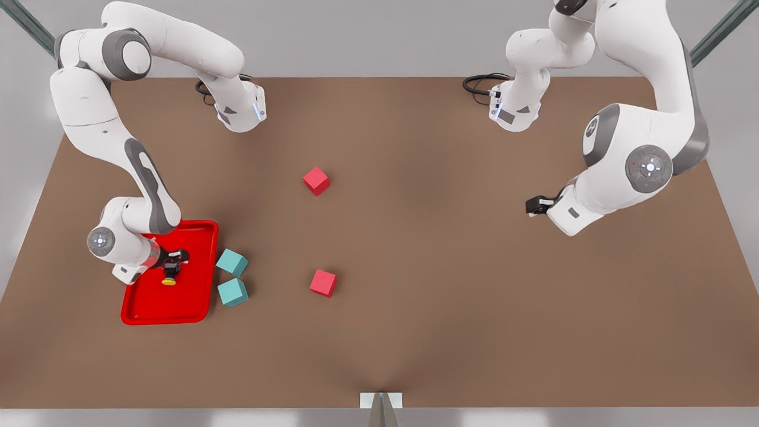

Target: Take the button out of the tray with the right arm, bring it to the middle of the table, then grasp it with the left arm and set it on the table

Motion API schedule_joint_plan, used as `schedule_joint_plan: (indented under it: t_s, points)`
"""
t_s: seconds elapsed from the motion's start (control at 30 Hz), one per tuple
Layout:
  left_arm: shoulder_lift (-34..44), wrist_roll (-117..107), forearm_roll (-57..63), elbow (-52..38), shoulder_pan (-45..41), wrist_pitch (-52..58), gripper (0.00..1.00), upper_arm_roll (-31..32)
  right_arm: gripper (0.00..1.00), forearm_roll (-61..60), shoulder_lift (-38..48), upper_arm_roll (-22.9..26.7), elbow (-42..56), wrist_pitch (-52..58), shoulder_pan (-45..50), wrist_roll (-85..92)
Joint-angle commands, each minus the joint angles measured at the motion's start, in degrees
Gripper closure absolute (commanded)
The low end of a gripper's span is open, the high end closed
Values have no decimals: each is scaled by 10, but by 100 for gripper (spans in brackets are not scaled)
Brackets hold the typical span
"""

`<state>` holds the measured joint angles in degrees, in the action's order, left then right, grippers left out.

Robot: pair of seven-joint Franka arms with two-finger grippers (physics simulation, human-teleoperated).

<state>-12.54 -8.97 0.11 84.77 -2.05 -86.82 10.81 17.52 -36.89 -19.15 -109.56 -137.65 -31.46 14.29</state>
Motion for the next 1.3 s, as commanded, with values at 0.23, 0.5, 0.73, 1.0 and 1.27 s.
schedule_joint_plan:
  t_s: [0.23,0.5,0.73,1.0,1.27]
  points:
    - [1,-16,8,0,-1,2,0,0,27,0,5,-1,0,-8,1,3]
    - [1,-22,8,0,-2,2,0,1,43,0,3,0,-1,-9,1,-4]
    - [1,-22,8,-1,-4,2,0,1,51,0,3,0,-1,-9,1,-4]
    - [2,-37,8,-2,-11,4,0,1,61,0,13,-1,0,-2,3,-4]
    - [6,-36,9,-2,-9,5,0,0,62,-6,58,-26,1,75,14,-51]
